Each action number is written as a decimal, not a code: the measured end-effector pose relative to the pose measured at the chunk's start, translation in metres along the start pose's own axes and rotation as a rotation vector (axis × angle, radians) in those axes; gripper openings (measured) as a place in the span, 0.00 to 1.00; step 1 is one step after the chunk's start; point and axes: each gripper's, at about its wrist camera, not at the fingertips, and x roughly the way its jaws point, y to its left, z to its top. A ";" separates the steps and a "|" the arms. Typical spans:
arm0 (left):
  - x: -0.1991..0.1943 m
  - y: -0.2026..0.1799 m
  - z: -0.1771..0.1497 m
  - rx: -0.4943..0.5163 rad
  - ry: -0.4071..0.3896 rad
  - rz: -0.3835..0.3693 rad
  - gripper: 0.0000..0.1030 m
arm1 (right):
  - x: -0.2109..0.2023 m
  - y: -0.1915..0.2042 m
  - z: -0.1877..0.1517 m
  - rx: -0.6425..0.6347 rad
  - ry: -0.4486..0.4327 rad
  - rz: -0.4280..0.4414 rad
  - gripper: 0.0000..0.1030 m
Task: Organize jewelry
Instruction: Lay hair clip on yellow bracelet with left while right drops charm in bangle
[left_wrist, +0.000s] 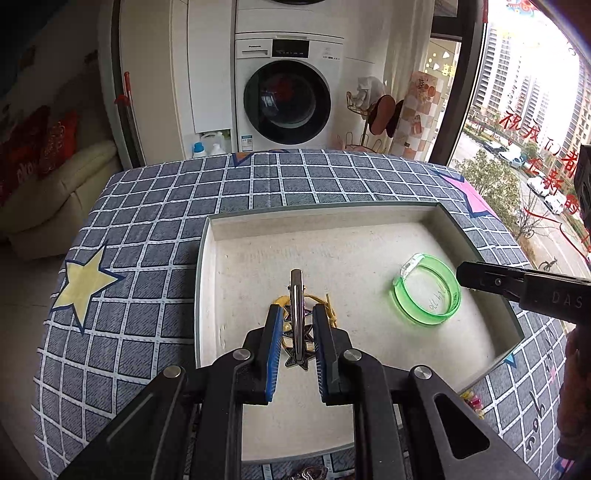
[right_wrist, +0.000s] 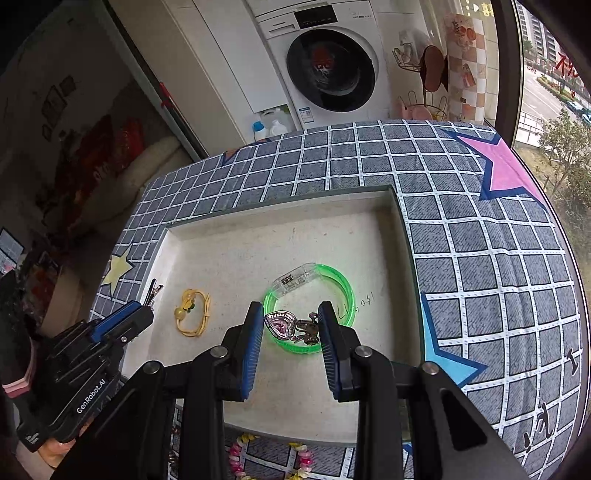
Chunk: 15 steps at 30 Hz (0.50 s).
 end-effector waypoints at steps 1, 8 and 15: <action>0.004 0.000 0.000 0.005 0.006 0.006 0.28 | 0.005 0.000 0.000 -0.001 0.006 -0.004 0.32; 0.026 -0.003 -0.007 0.022 0.042 0.034 0.28 | 0.032 0.000 0.000 -0.016 0.036 -0.034 0.32; 0.034 -0.013 -0.009 0.066 0.040 0.087 0.28 | 0.049 -0.001 -0.002 -0.039 0.058 -0.070 0.32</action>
